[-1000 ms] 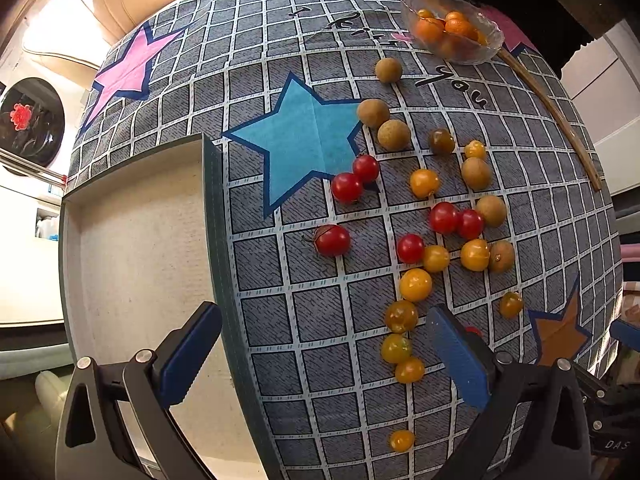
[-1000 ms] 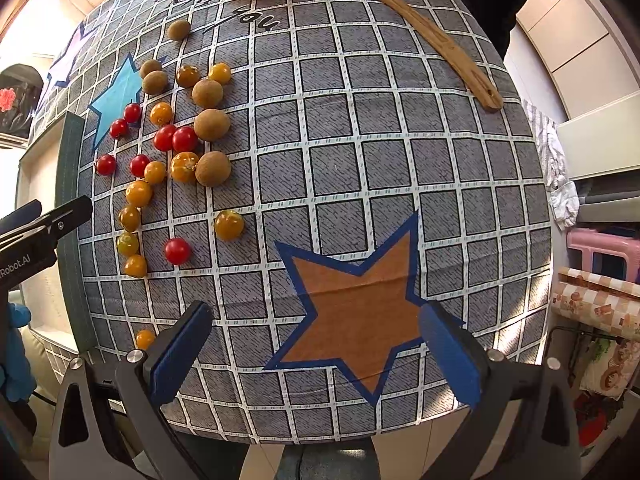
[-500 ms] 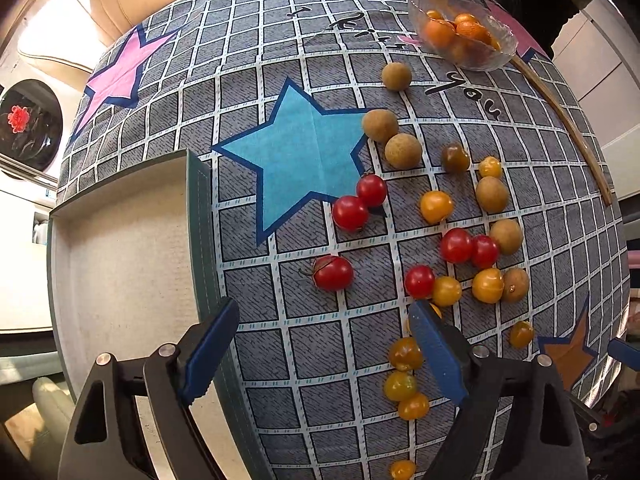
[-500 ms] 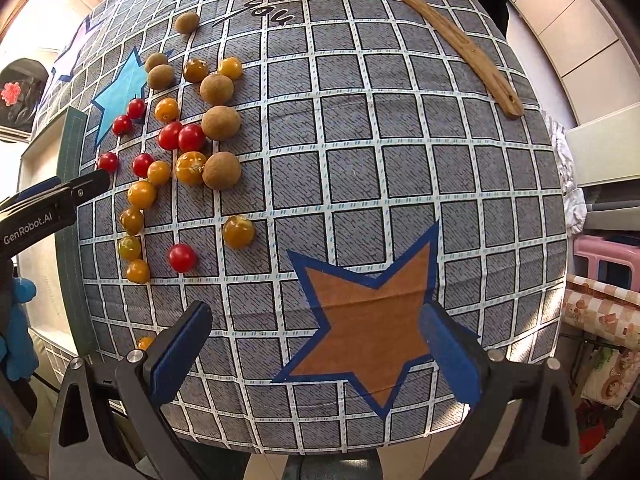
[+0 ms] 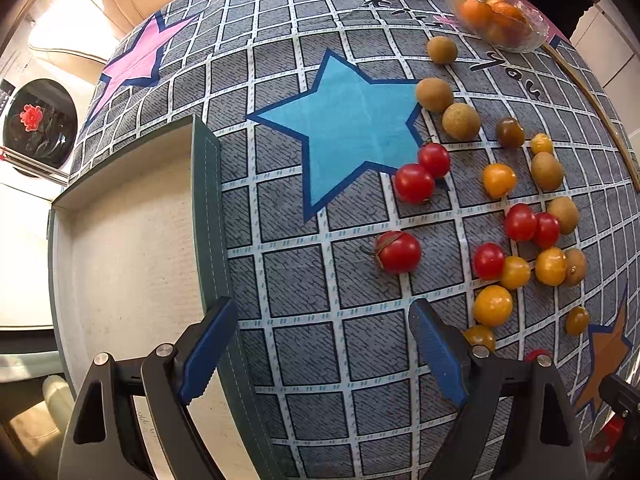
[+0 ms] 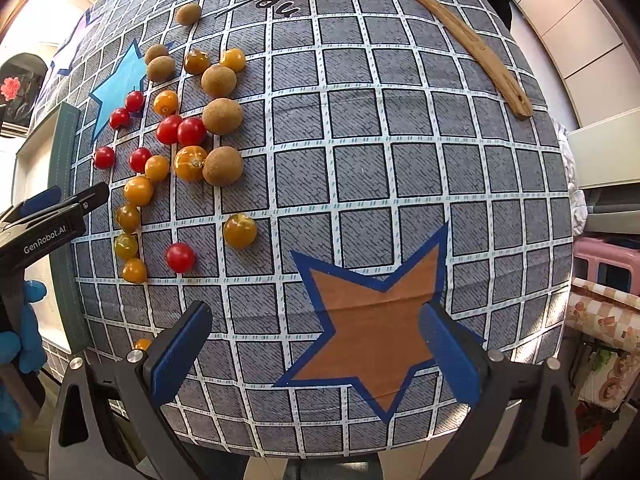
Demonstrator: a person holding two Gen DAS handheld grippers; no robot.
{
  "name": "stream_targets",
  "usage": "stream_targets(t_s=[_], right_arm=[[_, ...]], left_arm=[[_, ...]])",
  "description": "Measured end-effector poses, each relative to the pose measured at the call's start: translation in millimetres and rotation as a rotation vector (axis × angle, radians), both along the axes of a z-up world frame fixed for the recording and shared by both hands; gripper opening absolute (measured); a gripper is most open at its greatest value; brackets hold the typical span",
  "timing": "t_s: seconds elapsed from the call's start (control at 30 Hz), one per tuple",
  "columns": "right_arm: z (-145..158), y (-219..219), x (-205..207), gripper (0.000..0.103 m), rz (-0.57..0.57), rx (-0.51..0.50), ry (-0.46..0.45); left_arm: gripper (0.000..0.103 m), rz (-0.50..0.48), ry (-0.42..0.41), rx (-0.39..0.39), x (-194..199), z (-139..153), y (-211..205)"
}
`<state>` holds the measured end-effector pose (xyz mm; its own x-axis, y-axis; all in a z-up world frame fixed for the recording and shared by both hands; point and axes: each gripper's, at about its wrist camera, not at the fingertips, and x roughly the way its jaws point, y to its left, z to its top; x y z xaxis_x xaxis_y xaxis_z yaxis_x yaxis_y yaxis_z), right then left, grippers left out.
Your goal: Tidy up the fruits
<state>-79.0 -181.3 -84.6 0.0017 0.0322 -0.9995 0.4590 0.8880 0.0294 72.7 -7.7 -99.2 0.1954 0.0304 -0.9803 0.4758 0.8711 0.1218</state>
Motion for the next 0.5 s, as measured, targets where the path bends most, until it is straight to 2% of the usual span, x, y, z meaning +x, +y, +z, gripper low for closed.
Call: stream_targets(t_s=[0.2, 0.37, 0.4, 0.5], right_arm=[[-11, 0, 13, 0.103, 0.009, -0.006, -0.016], [-28, 2, 31, 0.101, 0.013, -0.018, -0.029], [-30, 2, 32, 0.097, 0.007, -0.019, -0.032], [-36, 0, 38, 0.080, -0.005, -0.012, -0.048]], left_arm=[[0.089, 0.019, 0.032, -0.003, 26, -7, 11], [0.089, -0.028, 0.021, 0.001, 27, -9, -7], [0.089, -0.036, 0.016, 0.000, 27, -9, -10], [0.089, -0.046, 0.015, 0.000, 25, -9, -21]])
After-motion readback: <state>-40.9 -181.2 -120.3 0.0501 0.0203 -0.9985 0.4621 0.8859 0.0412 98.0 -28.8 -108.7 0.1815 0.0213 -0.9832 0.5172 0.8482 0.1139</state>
